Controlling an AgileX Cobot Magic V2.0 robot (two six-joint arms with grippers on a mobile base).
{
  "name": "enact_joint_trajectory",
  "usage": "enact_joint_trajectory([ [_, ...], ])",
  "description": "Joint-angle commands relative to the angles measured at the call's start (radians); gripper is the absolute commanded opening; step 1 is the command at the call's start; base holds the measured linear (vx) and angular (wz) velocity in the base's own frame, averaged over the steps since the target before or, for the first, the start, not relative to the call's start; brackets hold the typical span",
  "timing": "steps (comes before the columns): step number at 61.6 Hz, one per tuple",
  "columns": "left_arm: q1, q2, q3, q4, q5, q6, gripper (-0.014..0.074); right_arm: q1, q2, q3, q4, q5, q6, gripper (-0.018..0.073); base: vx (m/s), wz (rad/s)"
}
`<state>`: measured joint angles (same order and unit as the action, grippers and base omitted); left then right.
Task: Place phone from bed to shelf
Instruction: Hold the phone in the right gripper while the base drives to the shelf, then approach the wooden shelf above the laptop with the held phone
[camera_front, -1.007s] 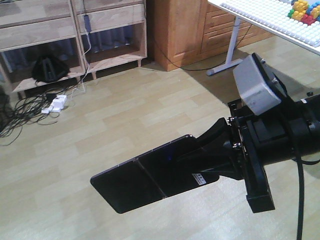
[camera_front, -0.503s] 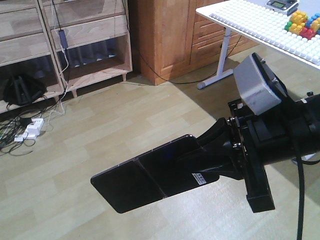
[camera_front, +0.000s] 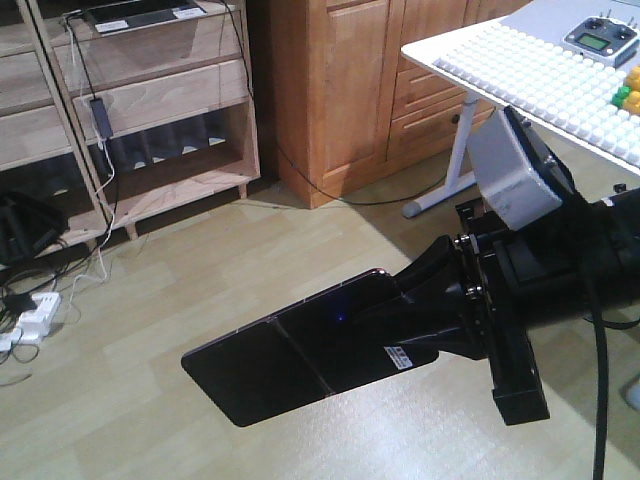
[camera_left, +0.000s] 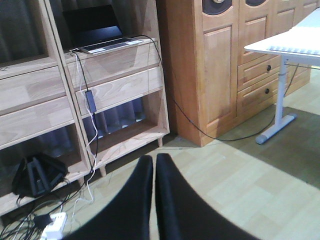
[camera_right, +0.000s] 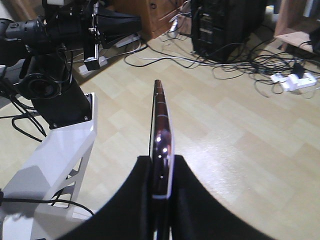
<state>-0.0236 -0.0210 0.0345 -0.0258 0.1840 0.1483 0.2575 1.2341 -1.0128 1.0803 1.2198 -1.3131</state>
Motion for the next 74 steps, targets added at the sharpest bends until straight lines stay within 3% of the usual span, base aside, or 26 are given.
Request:
enact_joint_trajectory([
  [1,0.001,-0.004,-0.023,-0.009,-0.072,-0.006,0.0001,-0.002,-0.024,-0.025,0.087,0.066,0.003,-0.0002,0.49,-0.01],
  [74,0.001,-0.004,-0.023,-0.009,-0.072,-0.006,0.0001,-0.002,-0.024,-0.025,0.087,0.066,0.003,-0.0002,0.49,0.05],
])
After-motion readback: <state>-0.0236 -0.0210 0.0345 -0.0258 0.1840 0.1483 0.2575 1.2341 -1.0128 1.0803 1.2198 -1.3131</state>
